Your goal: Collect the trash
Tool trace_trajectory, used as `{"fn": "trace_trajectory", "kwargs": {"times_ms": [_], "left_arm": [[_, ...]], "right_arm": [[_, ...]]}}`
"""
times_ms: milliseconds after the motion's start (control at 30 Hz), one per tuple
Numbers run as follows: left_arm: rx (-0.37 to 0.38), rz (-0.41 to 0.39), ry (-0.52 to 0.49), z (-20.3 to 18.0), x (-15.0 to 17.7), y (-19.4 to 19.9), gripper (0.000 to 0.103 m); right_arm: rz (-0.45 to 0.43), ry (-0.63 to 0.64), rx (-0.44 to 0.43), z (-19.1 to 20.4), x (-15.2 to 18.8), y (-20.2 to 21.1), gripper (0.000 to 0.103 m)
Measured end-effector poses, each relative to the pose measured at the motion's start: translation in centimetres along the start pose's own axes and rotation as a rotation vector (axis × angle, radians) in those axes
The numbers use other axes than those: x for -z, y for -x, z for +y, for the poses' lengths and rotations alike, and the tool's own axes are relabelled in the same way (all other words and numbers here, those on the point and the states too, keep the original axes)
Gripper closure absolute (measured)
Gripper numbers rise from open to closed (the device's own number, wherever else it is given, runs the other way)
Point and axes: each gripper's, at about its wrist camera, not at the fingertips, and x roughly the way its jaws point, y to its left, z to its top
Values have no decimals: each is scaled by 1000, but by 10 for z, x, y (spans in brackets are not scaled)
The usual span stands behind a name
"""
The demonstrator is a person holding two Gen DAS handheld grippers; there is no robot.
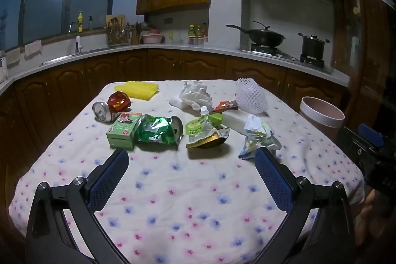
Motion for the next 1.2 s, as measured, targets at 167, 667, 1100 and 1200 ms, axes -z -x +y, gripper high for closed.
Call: {"fn": "trace_trajectory", "kwargs": {"times_ms": [167,667,1100,1200], "left_arm": [[1,3,2,0,0,0,0],[4,7,3,2,8,-9,0],[-4,58,13,11,2,-24,0],[-4,70,14,14,-2,-30,0]], "right_arm": [[-2,1,0,0,0,0,0],[3,-1,-1,-1,1,-1,0],[51,-45,-47,-4,1,-15,0],[76,-65,-95,-4,-3,-22,0]]}}
